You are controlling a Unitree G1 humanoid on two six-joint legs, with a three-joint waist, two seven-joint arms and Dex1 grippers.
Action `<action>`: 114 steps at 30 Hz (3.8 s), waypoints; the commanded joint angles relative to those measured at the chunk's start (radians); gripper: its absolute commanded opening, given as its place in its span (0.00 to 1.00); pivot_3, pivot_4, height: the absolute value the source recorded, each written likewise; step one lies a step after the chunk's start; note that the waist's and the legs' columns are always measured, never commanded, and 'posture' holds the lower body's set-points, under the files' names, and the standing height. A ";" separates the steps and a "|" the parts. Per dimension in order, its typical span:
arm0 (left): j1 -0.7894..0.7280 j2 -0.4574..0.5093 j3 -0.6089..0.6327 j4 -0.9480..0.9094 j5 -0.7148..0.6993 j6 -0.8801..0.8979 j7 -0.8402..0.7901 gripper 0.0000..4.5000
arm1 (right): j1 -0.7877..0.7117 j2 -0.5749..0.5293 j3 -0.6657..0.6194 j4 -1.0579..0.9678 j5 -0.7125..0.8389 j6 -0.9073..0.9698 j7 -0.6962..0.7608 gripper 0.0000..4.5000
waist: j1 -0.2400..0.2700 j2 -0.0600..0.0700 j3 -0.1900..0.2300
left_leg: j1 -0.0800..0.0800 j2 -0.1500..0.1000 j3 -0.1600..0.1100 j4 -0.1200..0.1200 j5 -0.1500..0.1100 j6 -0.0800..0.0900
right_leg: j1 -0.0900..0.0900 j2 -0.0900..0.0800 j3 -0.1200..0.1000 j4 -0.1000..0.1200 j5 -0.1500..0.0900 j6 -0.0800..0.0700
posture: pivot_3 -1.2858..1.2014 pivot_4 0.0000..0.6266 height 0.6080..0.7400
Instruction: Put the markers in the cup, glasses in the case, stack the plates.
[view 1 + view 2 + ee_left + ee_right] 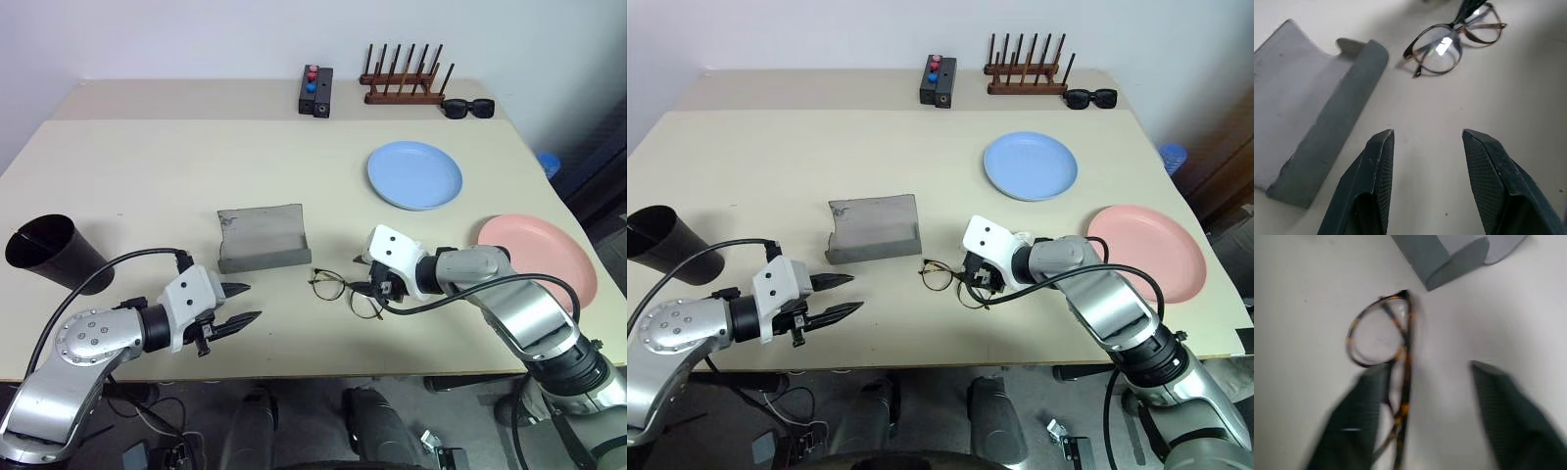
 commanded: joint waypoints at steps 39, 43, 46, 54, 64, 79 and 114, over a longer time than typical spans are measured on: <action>0.002 -0.008 -0.038 -0.046 -0.053 0.021 0.105 0.50 | -0.026 -0.038 0.008 -0.004 -0.077 -0.105 0.035 0.37 | -0.003 0.000 0.000 | 0.000 0.000 0.000 0.000 0.000 0.000 | 0.000 0.000 0.000 -0.001 0.000 0.000 | 0.52 0.24 1.00; 0.019 -0.018 -0.038 -0.052 -0.062 0.014 0.110 0.50 | -0.018 -0.026 0.024 0.026 -0.102 -0.140 0.030 0.37 | -0.003 0.000 0.000 | 0.000 0.000 0.000 0.000 0.000 0.000 | 0.000 0.000 0.000 -0.001 0.000 0.000 | 0.52 0.24 1.00; 0.032 -0.018 -0.041 -0.056 -0.062 0.008 0.114 0.50 | -0.009 -0.025 0.033 0.035 -0.118 -0.163 0.031 0.37 | -0.003 0.000 0.000 | 0.000 0.000 0.000 0.000 0.000 0.000 | 0.000 0.000 0.000 -0.001 0.000 0.000 | 0.52 0.24 1.00; 0.036 -0.017 -0.049 -0.047 -0.061 0.000 0.118 0.50 | -0.003 -0.009 0.045 0.046 -0.137 -0.176 0.041 0.18 | -0.003 0.000 0.000 | 0.000 0.000 0.000 0.000 0.000 0.000 | 0.000 0.000 0.000 -0.001 0.000 -0.001 | 0.52 0.24 1.00; 0.061 -0.067 0.004 -0.016 -0.070 -0.033 0.156 0.50 | -0.049 0.014 0.004 0.022 -0.124 -0.167 0.055 0.02 | -0.003 0.000 0.000 | 0.000 0.000 0.001 0.000 0.000 0.000 | 0.000 0.000 0.000 -0.002 0.000 -0.001 | 0.52 0.24 1.00; 0.261 -0.186 0.310 0.099 -0.145 -0.188 0.148 0.50 | -0.495 0.460 0.100 0.422 -0.115 -0.305 0.031 0.02 | -0.005 -0.001 -0.001 | 0.000 0.000 0.000 -0.002 0.000 0.000 | -0.001 0.000 0.000 -0.002 0.001 -0.002 | 0.52 0.24 1.00; 0.315 -0.193 0.237 0.053 -0.137 -0.206 0.168 0.50 | -0.444 0.507 0.140 0.654 -0.329 -0.511 0.033 0.54 | -0.020 0.000 0.000 | 0.000 0.000 0.001 -0.004 0.000 0.000 | -0.003 0.000 0.000 -0.002 0.001 -0.002 | 0.52 0.24 1.00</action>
